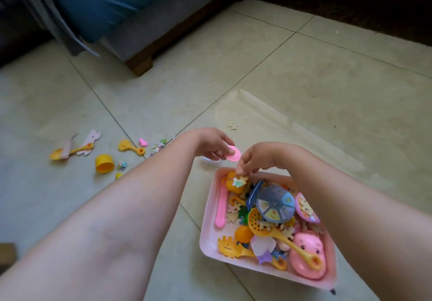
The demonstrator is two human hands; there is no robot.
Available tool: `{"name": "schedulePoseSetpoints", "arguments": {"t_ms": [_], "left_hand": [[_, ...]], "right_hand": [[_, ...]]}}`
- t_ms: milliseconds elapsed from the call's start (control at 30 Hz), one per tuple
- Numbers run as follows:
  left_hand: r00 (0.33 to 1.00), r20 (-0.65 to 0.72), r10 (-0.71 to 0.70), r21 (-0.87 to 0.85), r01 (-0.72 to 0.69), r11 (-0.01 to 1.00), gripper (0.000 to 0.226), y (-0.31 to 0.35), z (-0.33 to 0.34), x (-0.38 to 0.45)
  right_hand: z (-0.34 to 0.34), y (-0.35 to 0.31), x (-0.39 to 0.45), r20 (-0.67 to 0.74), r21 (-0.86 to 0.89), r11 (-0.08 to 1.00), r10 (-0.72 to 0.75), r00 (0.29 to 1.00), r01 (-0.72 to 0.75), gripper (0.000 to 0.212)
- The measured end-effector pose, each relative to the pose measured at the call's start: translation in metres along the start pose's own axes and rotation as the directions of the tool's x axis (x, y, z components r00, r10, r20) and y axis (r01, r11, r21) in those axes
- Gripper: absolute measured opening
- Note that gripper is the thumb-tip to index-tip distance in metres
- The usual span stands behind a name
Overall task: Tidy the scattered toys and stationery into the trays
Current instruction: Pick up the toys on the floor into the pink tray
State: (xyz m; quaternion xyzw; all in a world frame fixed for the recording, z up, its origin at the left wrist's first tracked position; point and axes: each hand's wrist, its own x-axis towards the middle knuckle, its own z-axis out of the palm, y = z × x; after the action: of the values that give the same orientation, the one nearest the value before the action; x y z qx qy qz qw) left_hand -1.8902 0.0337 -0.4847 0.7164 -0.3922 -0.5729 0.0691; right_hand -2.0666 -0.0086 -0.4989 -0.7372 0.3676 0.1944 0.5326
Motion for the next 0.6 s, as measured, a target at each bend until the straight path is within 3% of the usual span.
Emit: {"name": "schedulePoseSetpoints", "arguments": {"t_ms": [100, 167, 300, 400, 500, 600], "left_hand": [[0.986, 0.151, -0.077, 0.128, 0.058, 0.990, 0.019, -0.006, 0.003, -0.021], [0.976, 0.190, -0.102, 0.207, 0.061, 0.976, 0.020, -0.005, 0.011, -0.030], [0.999, 0.029, -0.028, 0.306, 0.018, 0.952, 0.020, 0.000, 0.018, -0.027], [0.987, -0.134, 0.088, 0.326, -0.040, 0.944, 0.021, 0.009, 0.017, -0.019], [0.965, -0.203, 0.163, 0.498, -0.041, 0.866, 0.028, 0.014, 0.017, -0.014], [0.947, -0.254, 0.196, 0.619, 0.004, 0.785, 0.030, 0.009, 0.023, -0.009]], "right_hand": [[0.005, -0.006, 0.000, -0.223, -0.193, 0.978, 0.030, 0.974, -0.074, 0.015], [0.011, -0.003, -0.006, -0.228, -0.296, 0.943, 0.083, 0.970, -0.150, 0.022], [0.020, -0.002, -0.011, -0.215, -0.530, 0.807, 0.170, 0.962, -0.261, 0.040], [0.017, -0.003, -0.007, -0.254, -0.519, 0.803, 0.184, 0.949, -0.295, 0.031], [0.007, -0.005, -0.002, -0.336, -0.505, 0.804, 0.153, 0.930, -0.314, 0.011], [-0.006, -0.011, 0.003, -0.430, -0.495, 0.801, 0.112, 0.896, -0.338, 0.017]]}}
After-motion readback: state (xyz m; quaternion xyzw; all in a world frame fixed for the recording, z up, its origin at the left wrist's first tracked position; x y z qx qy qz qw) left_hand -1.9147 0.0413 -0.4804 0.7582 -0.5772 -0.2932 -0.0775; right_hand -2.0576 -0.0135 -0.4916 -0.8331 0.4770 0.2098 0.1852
